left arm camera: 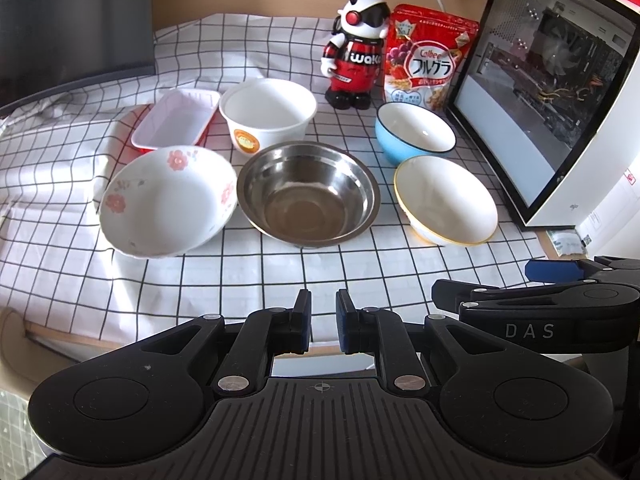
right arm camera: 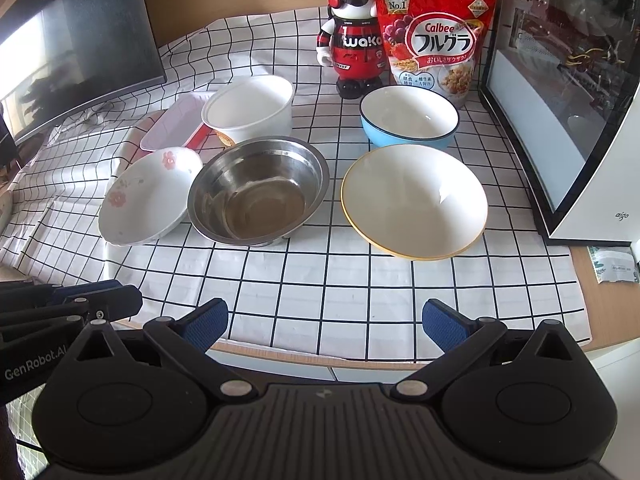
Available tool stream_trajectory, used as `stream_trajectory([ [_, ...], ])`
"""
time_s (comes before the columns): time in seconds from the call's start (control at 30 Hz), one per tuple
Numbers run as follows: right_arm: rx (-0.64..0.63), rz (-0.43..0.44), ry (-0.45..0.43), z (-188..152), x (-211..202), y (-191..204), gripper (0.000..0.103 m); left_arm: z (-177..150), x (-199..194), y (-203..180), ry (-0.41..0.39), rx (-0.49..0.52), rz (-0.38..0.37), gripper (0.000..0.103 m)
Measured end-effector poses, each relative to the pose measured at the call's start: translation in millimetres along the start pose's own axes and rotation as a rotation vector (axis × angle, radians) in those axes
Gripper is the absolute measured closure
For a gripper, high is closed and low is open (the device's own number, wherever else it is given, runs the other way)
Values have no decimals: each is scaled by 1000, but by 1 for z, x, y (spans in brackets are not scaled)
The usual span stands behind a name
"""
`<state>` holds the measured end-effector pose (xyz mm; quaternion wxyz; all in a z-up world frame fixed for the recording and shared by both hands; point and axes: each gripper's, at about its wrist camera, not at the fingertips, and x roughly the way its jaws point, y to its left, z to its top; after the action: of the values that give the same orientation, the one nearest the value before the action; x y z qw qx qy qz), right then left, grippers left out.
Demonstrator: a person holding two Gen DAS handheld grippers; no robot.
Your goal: Organize plates and bowls
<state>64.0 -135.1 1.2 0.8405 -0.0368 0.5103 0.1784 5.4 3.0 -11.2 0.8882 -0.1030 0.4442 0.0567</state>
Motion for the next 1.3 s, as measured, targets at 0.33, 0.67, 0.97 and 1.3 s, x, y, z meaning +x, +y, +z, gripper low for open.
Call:
stream_trajectory([
  [0.33, 2, 1, 1, -1, 1, 0, 0, -1, 0, 0, 2, 0, 0, 87],
  [0.67, -1, 1, -1, -2, 2, 1, 0, -2, 1, 2, 5, -3, -1, 87],
  [0.97, -2, 0, -1, -1, 3, 2, 0, -2, 3, 3, 7, -8, 0, 87],
  [1.3, -8, -5, -1, 2, 5, 4, 0, 1, 5, 6, 13, -15, -4, 87],
])
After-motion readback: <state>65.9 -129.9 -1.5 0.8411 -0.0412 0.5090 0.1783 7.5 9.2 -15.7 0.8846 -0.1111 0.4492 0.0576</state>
